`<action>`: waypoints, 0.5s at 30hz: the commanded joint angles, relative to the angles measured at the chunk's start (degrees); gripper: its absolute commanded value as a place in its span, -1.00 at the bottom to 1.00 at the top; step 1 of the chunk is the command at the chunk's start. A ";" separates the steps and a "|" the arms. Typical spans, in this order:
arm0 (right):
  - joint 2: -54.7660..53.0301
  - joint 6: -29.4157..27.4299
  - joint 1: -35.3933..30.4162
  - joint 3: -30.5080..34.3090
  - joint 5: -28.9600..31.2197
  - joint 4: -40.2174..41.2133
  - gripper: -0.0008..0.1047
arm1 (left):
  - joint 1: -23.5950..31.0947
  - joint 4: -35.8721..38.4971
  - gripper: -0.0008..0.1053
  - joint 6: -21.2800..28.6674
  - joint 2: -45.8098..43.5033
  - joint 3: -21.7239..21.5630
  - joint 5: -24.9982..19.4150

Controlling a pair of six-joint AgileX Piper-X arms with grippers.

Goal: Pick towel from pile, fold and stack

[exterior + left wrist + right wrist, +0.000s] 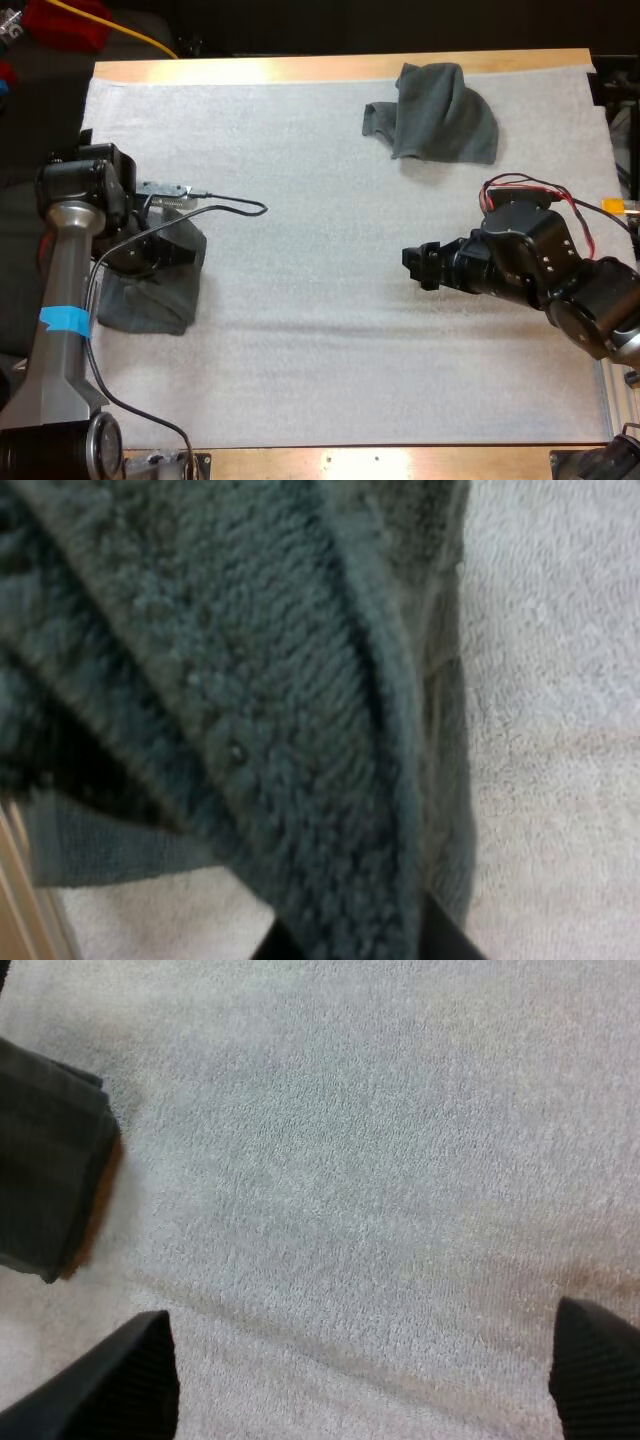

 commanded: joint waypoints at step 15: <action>-0.07 -0.14 -0.13 -0.52 -0.12 0.08 0.42 | 6.59 -7.92 -0.98 -3.69 -0.73 5.19 -6.05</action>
